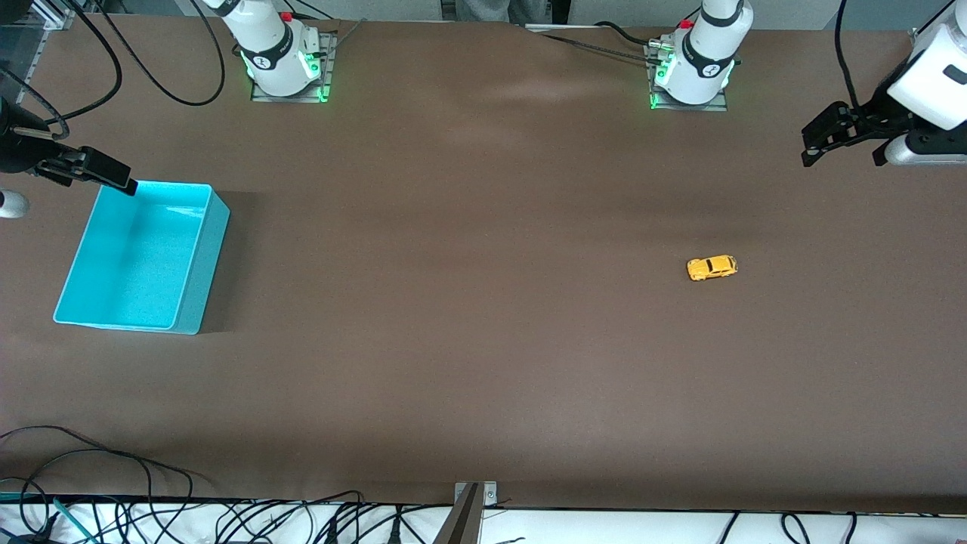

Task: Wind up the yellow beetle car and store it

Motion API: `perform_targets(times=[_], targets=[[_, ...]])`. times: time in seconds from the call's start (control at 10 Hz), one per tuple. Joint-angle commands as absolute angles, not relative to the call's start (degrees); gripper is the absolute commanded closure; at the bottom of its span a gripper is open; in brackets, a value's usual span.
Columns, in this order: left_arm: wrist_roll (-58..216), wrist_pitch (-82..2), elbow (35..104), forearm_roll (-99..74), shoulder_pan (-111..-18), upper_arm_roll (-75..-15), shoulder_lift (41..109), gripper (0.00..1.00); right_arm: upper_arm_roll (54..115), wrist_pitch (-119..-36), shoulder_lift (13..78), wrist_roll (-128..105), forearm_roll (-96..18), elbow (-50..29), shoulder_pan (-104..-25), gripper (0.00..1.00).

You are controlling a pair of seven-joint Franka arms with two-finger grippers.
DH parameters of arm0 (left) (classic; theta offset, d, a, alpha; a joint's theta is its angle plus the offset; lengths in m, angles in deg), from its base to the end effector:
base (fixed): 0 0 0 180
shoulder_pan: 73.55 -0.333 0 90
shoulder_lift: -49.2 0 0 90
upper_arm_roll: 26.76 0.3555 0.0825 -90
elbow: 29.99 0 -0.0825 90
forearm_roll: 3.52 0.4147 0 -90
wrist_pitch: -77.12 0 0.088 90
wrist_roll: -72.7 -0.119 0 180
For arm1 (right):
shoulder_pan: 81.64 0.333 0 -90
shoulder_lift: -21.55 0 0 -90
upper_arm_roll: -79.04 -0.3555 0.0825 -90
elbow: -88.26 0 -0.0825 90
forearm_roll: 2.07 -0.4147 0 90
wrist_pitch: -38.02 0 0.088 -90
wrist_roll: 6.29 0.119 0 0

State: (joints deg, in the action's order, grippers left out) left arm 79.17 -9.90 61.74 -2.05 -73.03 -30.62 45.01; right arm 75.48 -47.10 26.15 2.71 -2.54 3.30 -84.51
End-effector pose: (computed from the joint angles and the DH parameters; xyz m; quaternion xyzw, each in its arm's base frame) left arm 0.5526 -0.0407 0.6740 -0.9997 -0.0189 0.0032 0.0156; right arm 0.6032 0.0066 0.6411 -0.9966 0.0722 0.0391 0.0033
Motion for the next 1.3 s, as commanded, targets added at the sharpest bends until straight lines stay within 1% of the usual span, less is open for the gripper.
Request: perform_targets(times=[0.0, 1.2], targets=[[78.2, -8.6, 59.5, -3.1, -74.3, -30.6, 46.4, 0.0, 75.4, -47.0, 24.4, 2.4, -3.6, 1.9, -84.9, 0.0], [78.2, -8.6, 59.4, -3.0, -74.2, -30.8, 46.4, 0.0, 75.5, -48.0, 24.6, 2.5, -3.7, 1.9, -84.9, 0.0]])
